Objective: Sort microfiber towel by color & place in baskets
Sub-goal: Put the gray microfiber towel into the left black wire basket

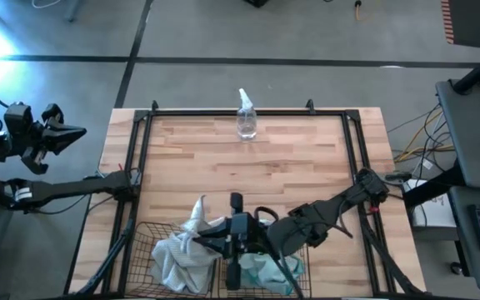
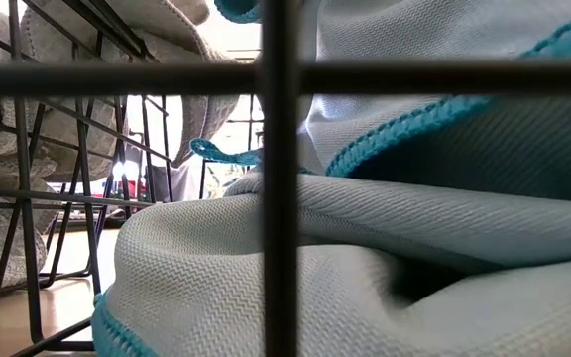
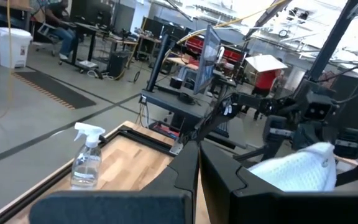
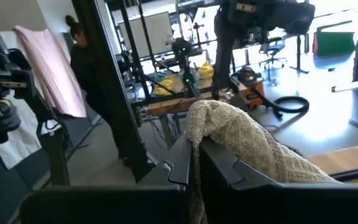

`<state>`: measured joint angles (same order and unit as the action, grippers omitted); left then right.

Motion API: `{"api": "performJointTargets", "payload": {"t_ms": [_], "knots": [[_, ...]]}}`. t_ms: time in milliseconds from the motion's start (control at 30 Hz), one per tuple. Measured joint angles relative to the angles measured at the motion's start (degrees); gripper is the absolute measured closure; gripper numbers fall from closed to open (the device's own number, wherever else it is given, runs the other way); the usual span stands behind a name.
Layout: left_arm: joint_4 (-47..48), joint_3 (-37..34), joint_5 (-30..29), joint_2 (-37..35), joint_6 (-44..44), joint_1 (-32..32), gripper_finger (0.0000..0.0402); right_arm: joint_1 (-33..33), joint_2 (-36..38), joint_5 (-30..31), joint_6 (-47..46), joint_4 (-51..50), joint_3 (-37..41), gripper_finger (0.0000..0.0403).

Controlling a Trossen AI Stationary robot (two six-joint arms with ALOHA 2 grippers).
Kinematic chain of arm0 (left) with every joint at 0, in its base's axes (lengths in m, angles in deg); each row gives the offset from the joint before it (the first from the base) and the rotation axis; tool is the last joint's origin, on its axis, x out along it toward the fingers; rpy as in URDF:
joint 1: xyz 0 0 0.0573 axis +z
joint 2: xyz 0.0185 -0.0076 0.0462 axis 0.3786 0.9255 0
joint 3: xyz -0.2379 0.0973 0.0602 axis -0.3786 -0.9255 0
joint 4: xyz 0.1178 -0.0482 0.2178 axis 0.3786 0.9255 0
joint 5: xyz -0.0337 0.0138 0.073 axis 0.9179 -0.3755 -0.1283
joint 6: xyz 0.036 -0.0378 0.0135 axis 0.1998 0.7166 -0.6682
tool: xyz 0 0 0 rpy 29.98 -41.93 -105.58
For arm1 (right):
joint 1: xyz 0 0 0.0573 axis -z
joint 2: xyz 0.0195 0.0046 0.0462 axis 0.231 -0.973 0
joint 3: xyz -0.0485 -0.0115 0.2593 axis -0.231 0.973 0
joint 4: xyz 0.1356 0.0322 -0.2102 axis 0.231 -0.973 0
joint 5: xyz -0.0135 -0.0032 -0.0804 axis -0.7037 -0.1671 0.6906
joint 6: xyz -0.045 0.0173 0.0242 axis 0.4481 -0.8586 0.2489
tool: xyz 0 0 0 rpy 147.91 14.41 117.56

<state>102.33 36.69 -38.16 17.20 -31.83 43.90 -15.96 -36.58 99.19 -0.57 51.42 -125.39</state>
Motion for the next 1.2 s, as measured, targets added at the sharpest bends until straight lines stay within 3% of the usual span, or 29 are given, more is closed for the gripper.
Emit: {"api": "performJointTargets", "payload": {"t_ms": [700, 1200], "knots": [[-0.32, -0.31, -3.12, 0.0, -2.75, 0.0, 0.0402, 1.61, -8.28, -13.48, -8.2, 3.97, -0.09, 0.039], [-0.83, -0.37, -4.59, 0.04, 2.53, -0.01, 0.0402, 3.16, -14.95, -16.43, -9.81, 3.85, -0.09, 0.039]]}}
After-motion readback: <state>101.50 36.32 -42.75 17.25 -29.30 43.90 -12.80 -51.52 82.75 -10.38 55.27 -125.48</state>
